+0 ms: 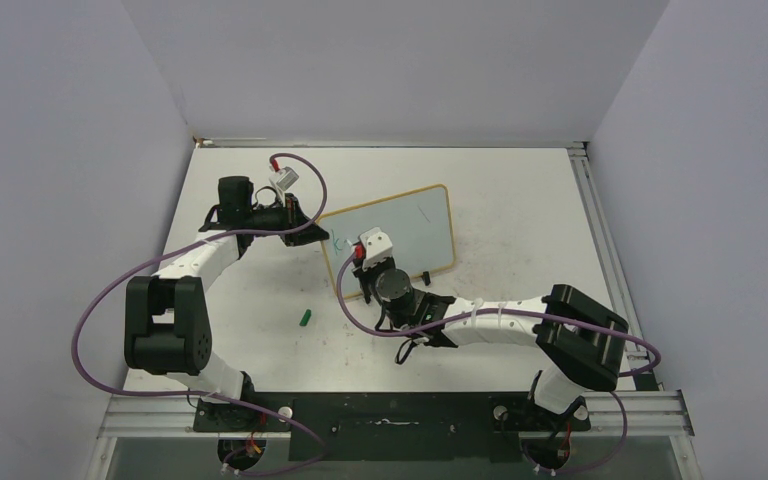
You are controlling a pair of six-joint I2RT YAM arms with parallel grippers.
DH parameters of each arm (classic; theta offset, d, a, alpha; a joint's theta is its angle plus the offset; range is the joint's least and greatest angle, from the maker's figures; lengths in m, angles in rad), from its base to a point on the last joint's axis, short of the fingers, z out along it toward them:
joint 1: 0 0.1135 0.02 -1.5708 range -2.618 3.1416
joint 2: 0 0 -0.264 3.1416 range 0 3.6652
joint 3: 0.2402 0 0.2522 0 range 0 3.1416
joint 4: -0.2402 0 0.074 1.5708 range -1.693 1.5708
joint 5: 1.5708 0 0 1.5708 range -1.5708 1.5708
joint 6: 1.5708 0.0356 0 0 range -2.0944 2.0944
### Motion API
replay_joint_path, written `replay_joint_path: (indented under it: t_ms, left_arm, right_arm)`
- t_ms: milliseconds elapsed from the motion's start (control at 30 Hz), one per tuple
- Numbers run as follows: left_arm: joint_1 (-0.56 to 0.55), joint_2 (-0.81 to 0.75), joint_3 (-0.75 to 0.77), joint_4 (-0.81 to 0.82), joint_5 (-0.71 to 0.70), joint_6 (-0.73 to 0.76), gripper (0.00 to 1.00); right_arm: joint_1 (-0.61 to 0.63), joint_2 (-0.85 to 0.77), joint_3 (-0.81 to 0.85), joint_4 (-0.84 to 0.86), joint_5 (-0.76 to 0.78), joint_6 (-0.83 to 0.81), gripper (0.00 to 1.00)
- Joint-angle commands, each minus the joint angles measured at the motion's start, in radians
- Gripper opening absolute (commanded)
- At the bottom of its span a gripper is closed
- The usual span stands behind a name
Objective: Write a sentence on the whiteboard
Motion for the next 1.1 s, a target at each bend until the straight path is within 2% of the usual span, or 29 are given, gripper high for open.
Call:
replay_joint_path:
  t_ms: [0,533,1067]
  left_arm:
    - [0.007,-0.029,0.037,-0.026,0.001,0.017,0.0]
    - [0.007,-0.029,0.039,-0.027,0.001,0.017,0.0]
    - [0.007,-0.03,0.039,-0.028,0.001,0.016,0.0]
  right_arm:
    - [-0.019,-0.009,0.052,0.044,0.021,-0.024,0.05]
    - [-0.006,0.027,0.054,0.025,-0.028,-0.017,0.05]
    - [0.013,0.022,-0.015,0.002,-0.001,0.041,0.05]
